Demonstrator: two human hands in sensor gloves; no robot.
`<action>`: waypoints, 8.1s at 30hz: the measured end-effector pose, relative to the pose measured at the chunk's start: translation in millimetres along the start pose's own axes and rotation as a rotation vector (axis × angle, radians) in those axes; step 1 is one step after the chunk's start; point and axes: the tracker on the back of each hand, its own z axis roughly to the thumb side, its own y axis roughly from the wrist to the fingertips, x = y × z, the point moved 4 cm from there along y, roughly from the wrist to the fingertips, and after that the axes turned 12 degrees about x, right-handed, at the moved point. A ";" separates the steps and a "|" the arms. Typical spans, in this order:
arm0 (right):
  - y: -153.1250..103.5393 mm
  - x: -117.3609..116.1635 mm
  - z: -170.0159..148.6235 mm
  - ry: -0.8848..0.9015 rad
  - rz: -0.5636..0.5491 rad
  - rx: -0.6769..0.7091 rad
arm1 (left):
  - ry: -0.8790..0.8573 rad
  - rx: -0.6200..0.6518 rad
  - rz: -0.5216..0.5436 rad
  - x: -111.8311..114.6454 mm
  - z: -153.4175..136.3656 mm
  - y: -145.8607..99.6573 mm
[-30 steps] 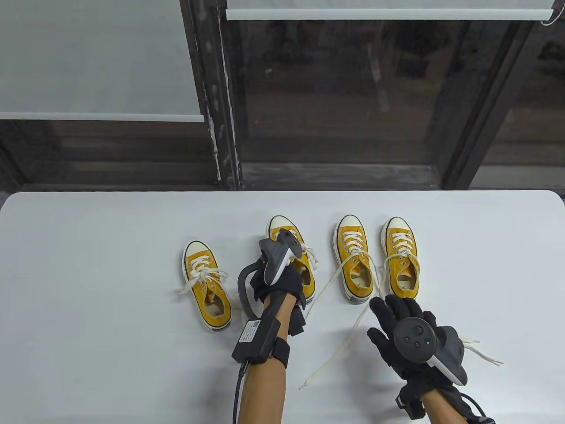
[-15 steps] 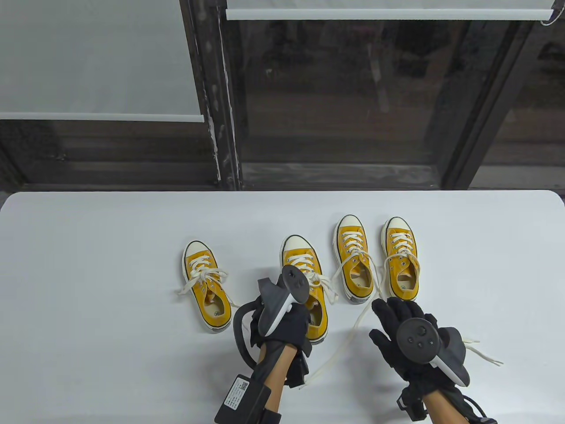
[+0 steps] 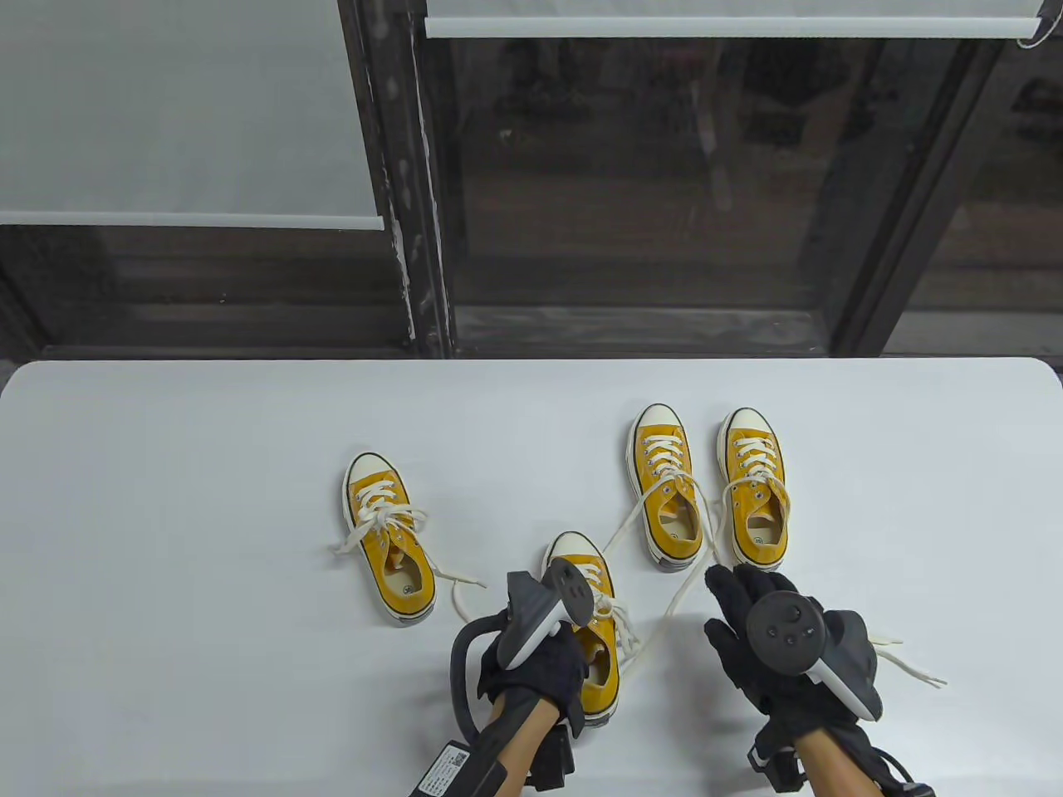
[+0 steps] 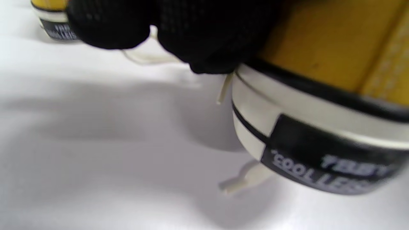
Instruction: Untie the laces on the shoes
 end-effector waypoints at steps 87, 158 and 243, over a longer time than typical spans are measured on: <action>31.8 60.9 104.1 0.268 -0.020 0.179 | -1.191 0.536 -0.151 -17.6 -40.0 -3.6; 57.3 -63.5 47.6 0.674 0.365 -0.034 | -0.673 0.350 0.022 -13.2 -26.2 1.0; 41.2 -13.4 24.0 0.171 -0.244 -0.294 | -0.718 0.150 0.217 -21.5 -51.8 -6.7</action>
